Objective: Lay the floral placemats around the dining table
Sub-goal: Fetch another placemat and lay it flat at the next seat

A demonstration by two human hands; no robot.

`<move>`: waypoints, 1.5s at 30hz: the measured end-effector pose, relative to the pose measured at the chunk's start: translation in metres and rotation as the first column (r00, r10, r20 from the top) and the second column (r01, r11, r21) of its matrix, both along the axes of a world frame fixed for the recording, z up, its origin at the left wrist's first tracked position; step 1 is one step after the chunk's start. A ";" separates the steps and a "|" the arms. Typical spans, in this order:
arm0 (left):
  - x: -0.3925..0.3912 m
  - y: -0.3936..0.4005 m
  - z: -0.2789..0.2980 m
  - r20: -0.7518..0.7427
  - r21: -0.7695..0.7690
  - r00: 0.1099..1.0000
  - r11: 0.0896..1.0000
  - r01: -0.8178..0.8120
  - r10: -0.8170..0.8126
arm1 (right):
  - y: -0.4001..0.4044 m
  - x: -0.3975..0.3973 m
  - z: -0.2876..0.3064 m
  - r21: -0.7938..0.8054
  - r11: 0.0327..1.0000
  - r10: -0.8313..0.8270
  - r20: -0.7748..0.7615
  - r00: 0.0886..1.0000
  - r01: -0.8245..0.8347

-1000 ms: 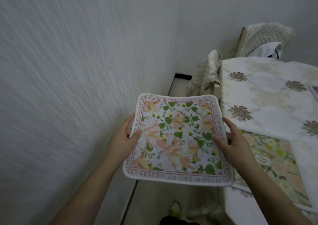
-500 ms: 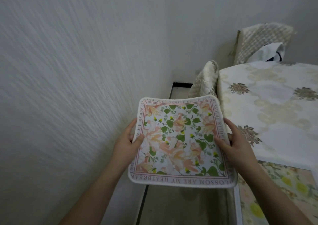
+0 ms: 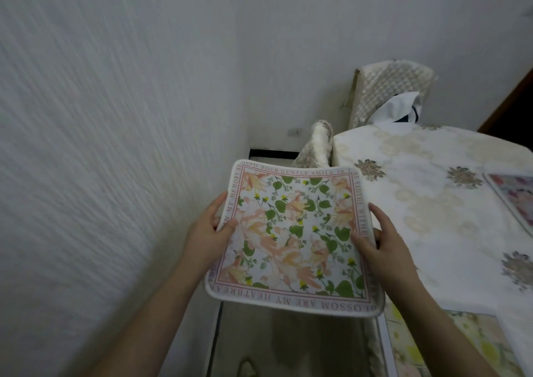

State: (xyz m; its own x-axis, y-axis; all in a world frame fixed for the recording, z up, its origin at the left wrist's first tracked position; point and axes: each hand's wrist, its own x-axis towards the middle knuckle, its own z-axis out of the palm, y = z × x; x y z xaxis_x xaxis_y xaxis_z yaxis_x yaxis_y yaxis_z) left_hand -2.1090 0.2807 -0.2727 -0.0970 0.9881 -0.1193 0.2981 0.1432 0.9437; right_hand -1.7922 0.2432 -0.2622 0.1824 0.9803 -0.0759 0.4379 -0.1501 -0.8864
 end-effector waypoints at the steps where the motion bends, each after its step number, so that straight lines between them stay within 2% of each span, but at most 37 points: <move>1: 0.000 0.013 0.001 0.013 0.000 1.000 1.000 0.007 -0.007 | 0.007 -0.002 0.003 -0.003 1.000 -0.015 0.003 1.000 0.015; 8: 0.002 0.090 0.014 0.168 -0.050 0.978 0.990 0.133 -0.123 | 0.039 -0.007 0.011 0.021 0.991 -0.134 -0.013 0.991 0.135; 19: 0.027 0.189 0.012 0.162 -0.075 0.958 0.965 0.250 -0.235 | 0.102 0.006 -0.004 0.012 0.966 -0.258 -0.040 0.965 0.259; 26: 0.080 0.268 0.001 0.169 -0.108 0.934 0.936 0.336 -0.315 | 0.156 0.049 -0.023 -0.005 0.940 -0.341 -0.069 0.938 0.341; 33: 0.136 0.349 0.005 0.058 -0.133 0.904 0.894 0.428 -0.424 | 0.203 0.085 -0.032 -0.031 0.902 -0.430 -0.139 0.892 0.431; 39: 0.182 0.389 0.005 0.087 -0.166 0.857 0.841 0.516 -0.509 | 0.221 0.114 -0.033 -0.029 0.855 -0.516 -0.154 0.843 0.518; 42: 0.214 0.405 0.005 0.075 -0.172 0.821 0.804 0.570 -0.566 | 0.217 0.128 -0.032 -0.045 0.814 -0.577 -0.178 0.797 0.580; 45: 0.253 0.421 0.002 0.035 -0.147 0.750 0.739 0.658 -0.661 | 0.208 0.141 -0.037 -0.053 0.745 -0.660 -0.208 0.722 0.665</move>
